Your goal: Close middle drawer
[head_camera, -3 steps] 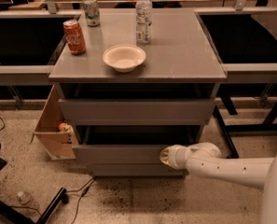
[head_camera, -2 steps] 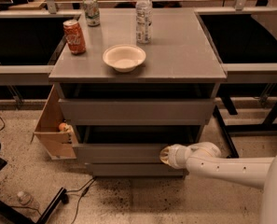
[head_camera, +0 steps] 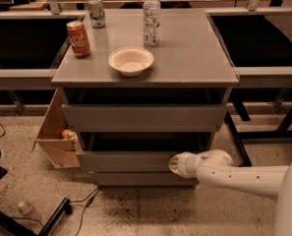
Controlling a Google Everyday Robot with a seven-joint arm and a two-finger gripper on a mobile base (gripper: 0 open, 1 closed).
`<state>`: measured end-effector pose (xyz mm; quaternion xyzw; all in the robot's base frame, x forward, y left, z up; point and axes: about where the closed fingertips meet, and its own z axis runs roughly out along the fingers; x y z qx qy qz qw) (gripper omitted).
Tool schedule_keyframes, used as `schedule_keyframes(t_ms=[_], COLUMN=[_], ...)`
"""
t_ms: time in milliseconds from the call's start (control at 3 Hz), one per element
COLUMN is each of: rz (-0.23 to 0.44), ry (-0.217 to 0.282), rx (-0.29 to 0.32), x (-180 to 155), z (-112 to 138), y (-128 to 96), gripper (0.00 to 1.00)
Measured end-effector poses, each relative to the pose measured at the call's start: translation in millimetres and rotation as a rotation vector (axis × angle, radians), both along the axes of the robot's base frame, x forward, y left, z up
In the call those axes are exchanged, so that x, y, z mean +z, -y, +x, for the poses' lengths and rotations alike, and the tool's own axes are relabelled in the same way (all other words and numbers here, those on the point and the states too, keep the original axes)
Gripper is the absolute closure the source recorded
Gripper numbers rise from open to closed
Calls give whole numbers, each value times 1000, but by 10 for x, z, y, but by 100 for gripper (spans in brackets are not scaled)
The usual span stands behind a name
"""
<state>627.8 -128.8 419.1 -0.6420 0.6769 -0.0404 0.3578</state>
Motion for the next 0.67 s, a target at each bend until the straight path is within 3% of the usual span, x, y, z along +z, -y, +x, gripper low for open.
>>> schedule_keyframes(t_ms=[333,667], rz=[0,0], ry=[0,0], rx=[0,0], x=[0,0], z=[0,0], y=[-1,-1], gripper=[14,0])
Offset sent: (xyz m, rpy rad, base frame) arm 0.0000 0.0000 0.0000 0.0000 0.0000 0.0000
